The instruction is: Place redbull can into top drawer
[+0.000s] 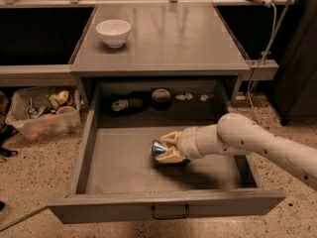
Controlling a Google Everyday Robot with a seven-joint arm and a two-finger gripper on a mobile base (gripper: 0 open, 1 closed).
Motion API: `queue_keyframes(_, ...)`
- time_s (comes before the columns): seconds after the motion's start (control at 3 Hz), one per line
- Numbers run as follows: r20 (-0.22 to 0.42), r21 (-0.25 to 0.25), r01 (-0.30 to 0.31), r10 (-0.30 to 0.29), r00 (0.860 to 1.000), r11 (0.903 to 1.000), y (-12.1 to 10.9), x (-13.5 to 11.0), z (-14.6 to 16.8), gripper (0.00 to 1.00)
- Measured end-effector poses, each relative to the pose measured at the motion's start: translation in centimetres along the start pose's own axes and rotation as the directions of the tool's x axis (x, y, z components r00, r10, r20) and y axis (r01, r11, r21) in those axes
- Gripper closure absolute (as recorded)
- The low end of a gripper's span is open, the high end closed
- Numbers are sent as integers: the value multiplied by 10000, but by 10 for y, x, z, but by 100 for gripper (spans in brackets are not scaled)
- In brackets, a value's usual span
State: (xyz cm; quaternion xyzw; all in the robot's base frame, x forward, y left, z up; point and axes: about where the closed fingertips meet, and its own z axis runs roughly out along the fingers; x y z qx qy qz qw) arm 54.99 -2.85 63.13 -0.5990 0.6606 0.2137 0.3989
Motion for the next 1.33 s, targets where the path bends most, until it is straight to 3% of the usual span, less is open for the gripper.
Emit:
queue_keyframes(0.67, 1, -2, 0, 0, 10000, 10000, 0, 0, 0, 12)
queue_keyframes(1.0, 1, -2, 0, 0, 10000, 10000, 0, 0, 0, 0)
queue_keyframes(1.33, 1, -2, 0, 0, 10000, 10000, 0, 0, 0, 0)
